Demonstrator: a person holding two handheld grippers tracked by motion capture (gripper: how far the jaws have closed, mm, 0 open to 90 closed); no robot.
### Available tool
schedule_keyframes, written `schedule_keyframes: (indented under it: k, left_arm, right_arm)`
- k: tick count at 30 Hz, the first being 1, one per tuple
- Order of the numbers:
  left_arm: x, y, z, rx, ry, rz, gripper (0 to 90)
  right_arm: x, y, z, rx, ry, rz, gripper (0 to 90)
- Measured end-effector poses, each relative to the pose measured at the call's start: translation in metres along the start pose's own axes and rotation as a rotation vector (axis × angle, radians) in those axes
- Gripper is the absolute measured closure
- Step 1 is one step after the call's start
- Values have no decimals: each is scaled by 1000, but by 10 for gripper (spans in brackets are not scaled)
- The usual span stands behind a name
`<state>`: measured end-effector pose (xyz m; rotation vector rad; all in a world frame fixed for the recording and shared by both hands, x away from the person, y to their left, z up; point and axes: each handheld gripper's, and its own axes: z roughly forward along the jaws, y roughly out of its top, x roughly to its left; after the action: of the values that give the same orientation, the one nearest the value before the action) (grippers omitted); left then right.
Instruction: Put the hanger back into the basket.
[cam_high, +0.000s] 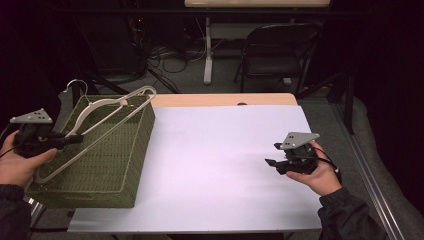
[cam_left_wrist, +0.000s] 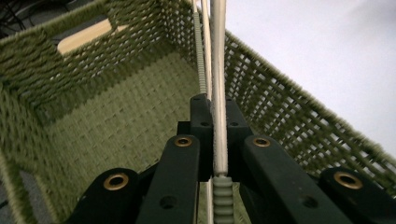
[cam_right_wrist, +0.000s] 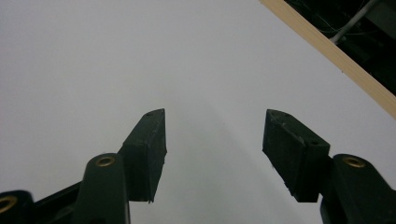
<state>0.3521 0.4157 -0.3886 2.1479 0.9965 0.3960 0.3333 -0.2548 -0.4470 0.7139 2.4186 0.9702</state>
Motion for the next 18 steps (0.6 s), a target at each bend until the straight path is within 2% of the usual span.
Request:
schedule_keyframes:
  k: [1, 3, 7, 8, 10, 11, 13, 14, 15, 18]
  left_arm:
    - [2, -3, 0, 6, 3, 0, 872]
    - [5, -8, 2, 13, 17, 7, 872]
    - [11, -15, 3, -11, 14, -6, 872]
    - [12, -17, 2, -12, 11, -6, 873]
    - [13, -21, 3, -19, 8, -8, 872]
    - [14, -23, 3, -24, 5, -11, 873]
    - [16, -28, 4, -33, -1, -22, 873]
    - [17, -31, 4, -36, 0, -26, 872]
    - [18, -33, 4, -40, 0, -30, 873]
    - [20, -40, 3, -51, 3, -48, 872]
  right_arm:
    - [1, -1, 2, -14, 0, 6, 393]
    - [1, -2, 3, -1, 5, 4, 393]
    - [2, -5, 5, 7, 11, 14, 393]
    - [2, -6, 5, 24, 12, 12, 393]
    - [3, -7, 7, 7, 12, 23, 393]
    - [3, -8, 7, 24, 14, 20, 393]
    - [4, -9, 8, 23, 17, 23, 393]
    - [5, -10, 10, 4, 14, 30, 393]
    - [5, -9, 9, 31, 14, 26, 393]
    - [6, -9, 11, 15, 19, 31, 393]
